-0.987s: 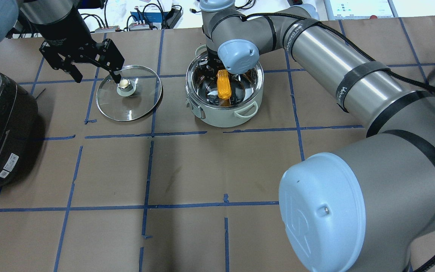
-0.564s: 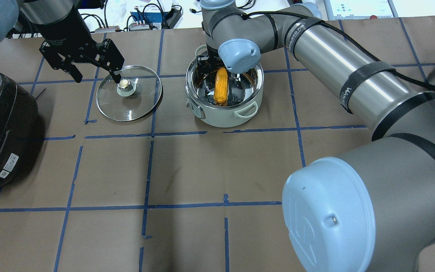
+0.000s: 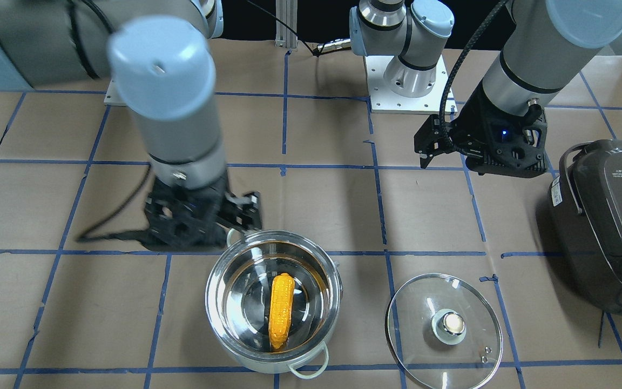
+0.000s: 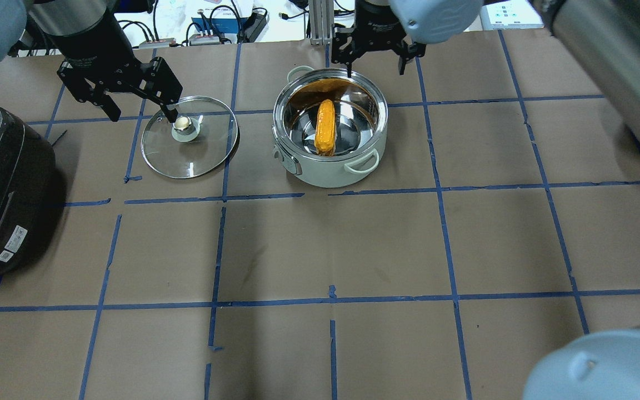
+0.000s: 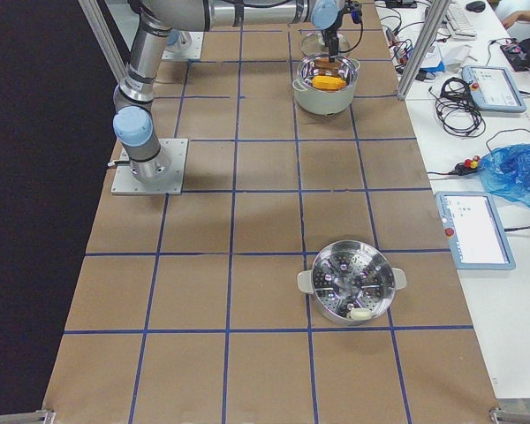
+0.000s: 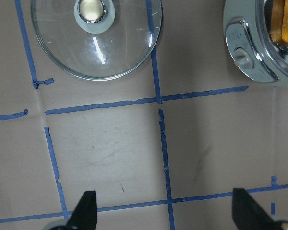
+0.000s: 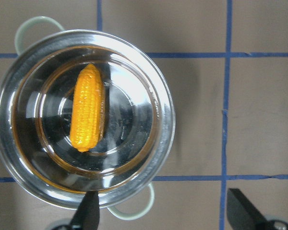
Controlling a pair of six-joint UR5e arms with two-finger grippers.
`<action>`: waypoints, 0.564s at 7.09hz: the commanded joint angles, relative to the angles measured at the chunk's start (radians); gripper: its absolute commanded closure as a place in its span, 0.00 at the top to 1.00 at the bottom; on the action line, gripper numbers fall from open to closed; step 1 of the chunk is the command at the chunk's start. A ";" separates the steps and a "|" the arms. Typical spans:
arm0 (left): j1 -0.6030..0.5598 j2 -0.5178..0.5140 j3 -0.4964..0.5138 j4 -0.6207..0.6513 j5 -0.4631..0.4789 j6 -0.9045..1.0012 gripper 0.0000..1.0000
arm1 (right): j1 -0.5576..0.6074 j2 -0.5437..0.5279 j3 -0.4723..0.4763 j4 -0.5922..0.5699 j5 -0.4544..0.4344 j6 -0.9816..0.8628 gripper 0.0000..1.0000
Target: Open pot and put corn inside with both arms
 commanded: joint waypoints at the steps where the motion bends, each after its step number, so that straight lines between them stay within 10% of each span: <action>1: 0.000 0.000 0.000 0.000 0.000 0.000 1.00 | -0.124 -0.212 0.159 0.095 0.014 -0.025 0.89; 4: 0.005 0.000 0.002 0.002 -0.002 0.000 1.00 | -0.120 -0.265 0.213 0.090 0.030 -0.022 1.00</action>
